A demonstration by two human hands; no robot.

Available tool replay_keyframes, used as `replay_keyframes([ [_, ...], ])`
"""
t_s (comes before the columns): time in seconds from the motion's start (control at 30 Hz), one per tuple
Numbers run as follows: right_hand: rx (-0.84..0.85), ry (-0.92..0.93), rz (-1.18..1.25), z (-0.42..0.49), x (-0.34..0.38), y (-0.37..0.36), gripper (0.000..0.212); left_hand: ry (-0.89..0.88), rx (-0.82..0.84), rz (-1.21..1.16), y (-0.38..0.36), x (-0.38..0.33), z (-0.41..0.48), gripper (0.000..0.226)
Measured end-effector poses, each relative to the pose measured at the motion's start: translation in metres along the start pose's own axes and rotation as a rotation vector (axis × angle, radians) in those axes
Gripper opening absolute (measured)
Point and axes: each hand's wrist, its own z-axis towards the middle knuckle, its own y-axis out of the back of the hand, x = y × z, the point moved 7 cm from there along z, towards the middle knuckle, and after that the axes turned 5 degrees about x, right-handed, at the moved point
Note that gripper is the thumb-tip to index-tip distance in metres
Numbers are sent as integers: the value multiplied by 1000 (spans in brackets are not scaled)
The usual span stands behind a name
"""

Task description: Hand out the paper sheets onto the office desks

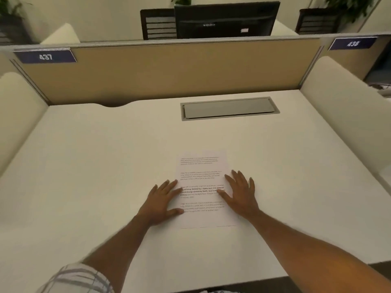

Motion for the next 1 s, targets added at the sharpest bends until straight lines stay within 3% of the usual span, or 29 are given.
replay_keyframes([
  [0.23,84,68,-67,0,-4,-2,104,45,5,9,-2,-5,-2,83],
  [0.53,42,78,35,1,9,9,104,40,-115,-85,16,4,-17,89],
  [1.0,117,574,-75,30,182,-6,92,563,-313,125,51,72,-164,105],
])
